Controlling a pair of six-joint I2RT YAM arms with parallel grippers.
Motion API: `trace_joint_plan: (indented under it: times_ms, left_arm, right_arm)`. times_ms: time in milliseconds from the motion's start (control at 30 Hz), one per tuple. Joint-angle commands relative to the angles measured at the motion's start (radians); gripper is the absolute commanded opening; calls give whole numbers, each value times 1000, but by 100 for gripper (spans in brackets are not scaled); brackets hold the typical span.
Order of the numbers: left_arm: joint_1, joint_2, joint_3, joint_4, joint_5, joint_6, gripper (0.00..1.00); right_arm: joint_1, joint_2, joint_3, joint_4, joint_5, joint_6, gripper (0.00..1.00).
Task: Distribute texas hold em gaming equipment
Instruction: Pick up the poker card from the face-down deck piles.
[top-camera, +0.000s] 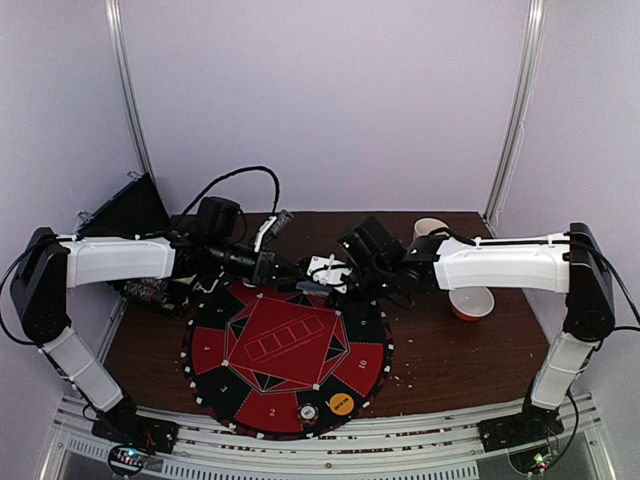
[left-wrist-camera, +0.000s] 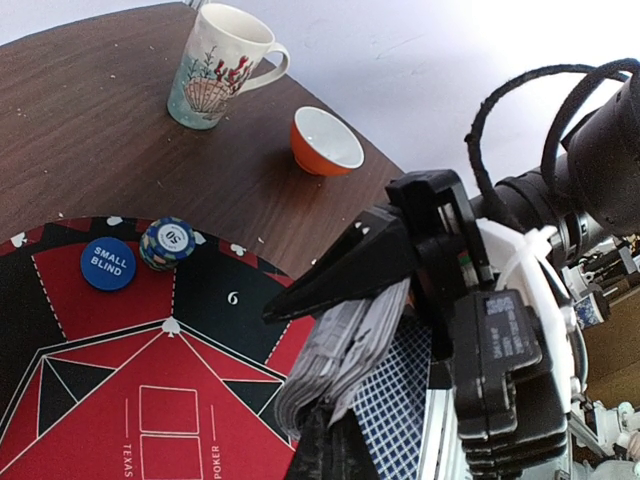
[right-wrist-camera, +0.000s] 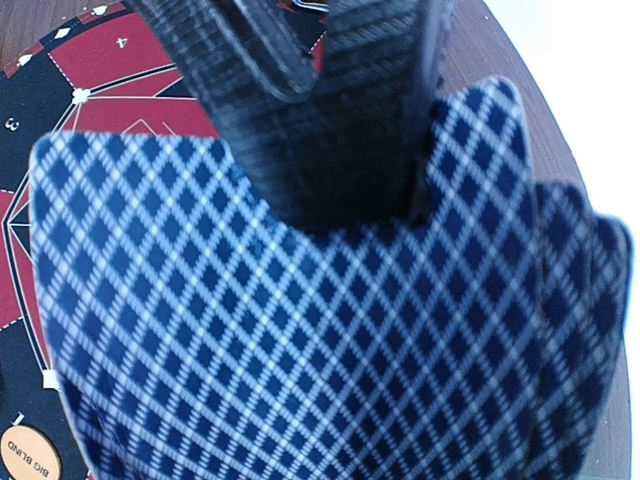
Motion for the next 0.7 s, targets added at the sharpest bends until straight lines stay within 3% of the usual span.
trace_joint_plan:
  times_ms: [0,667]
  left_arm:
    - [18,-23,20,1,-5,3,0]
    - [98,-94,-26,80,44,-60,0]
  right_arm:
    - [-24,-21,-8,4,28,13,35]
    - [-71,-60,-73,19,30,29,33]
